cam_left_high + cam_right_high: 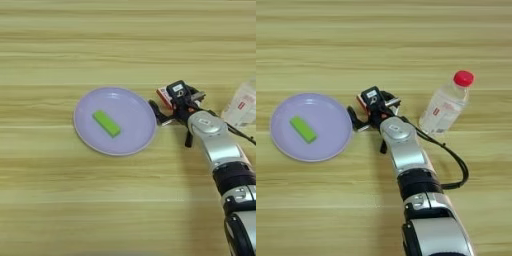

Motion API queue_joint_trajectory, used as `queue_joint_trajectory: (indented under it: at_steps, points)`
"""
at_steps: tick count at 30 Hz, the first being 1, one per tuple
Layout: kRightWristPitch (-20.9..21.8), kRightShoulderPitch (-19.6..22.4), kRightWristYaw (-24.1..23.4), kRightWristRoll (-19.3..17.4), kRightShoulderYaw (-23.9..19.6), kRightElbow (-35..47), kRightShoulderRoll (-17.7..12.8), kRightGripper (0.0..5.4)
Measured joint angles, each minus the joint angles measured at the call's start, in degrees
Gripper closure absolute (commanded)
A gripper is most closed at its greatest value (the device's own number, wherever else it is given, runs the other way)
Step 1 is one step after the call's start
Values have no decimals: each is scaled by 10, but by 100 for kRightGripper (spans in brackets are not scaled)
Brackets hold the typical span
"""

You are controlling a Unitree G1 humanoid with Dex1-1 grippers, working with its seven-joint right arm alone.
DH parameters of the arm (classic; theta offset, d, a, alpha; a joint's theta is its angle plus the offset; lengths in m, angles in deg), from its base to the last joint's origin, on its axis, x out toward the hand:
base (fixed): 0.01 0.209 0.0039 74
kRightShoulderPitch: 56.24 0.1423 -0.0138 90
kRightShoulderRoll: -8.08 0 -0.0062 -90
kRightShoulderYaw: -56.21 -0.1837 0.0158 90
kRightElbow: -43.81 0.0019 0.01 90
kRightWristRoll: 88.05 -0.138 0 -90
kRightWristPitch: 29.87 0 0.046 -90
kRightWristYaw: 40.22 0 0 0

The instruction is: Move the objects on the table

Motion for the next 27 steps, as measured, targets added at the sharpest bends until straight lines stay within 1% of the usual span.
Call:
queue_joint_trajectory:
  at_steps: [10, 13, 22, 25, 27]
  points:
    - [1, 0, -4, -1, -6, 2, 0, 3]
    - [5, 0, -13, -1, -9, 2, 1, 3]
    - [39, 0, -39, -16, -31, 8, 6, 3]
    - [50, -2, -39, -23, -33, 44, 9, 3]
    - [47, -19, -36, -27, -30, 96, 15, 3]
